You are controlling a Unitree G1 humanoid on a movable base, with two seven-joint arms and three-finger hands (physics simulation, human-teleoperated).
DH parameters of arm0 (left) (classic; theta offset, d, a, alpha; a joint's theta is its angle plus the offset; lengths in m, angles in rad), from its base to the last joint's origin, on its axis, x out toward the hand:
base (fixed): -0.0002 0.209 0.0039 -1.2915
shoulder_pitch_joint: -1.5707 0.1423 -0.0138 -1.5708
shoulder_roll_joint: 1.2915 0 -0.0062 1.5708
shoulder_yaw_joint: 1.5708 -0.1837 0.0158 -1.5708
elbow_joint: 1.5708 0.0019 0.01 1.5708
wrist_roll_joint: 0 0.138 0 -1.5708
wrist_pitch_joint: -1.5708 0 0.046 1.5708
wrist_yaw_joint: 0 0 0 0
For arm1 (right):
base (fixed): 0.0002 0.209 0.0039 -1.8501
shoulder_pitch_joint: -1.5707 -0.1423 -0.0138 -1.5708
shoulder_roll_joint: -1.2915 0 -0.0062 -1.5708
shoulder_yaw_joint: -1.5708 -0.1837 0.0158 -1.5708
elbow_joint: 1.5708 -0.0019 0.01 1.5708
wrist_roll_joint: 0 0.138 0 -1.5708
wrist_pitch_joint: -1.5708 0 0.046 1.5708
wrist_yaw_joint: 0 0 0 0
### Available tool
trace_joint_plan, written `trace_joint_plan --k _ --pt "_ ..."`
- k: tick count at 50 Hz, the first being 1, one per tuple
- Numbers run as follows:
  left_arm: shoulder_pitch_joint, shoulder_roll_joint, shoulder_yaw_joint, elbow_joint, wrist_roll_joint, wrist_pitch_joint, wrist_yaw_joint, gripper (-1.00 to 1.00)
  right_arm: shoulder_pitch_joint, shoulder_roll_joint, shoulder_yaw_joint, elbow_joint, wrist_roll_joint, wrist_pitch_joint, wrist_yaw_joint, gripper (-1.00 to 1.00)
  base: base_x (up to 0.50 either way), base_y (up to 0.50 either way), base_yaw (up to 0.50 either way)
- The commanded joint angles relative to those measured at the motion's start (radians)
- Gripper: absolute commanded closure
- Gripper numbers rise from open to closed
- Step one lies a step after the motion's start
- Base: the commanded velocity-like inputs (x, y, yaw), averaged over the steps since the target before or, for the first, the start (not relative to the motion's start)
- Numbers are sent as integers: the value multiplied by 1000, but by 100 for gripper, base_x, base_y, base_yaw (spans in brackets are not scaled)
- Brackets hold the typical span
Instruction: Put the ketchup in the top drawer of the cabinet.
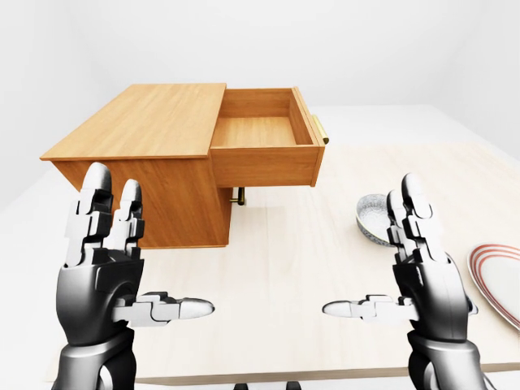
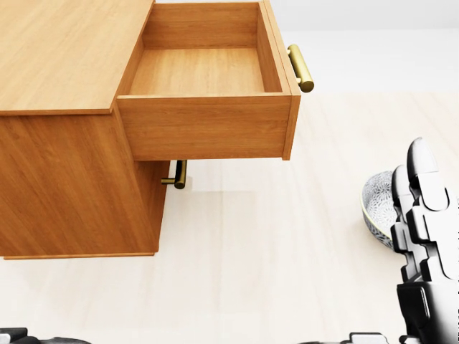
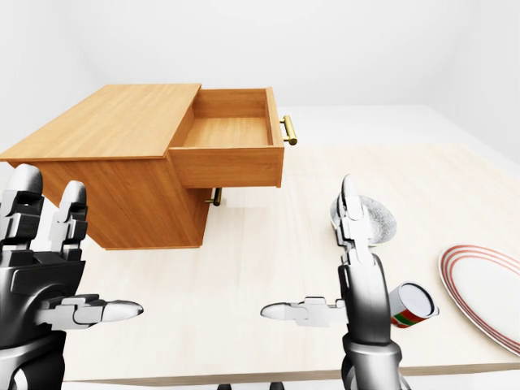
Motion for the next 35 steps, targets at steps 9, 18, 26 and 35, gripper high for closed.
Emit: trace_joint_plan --k 9,18,26,35 --pt "-3 3 -2 3 5 0 5 -100 62 8 -83 -94 120 0 74 -100 0 0 0" --pt "-9 0 27 -6 -9 0 5 -100 268 -493 -1406 -108 1038 0 518 -100 0 0 0" --pt "-11 0 24 -3 -4 0 5 -100 151 -505 -1452 -108 915 0 615 -100 0 0 0" --pt "-8 -3 22 1 1 0 3 -100 53 -490 -1529 -108 714 0 615 -100 0 0 0"
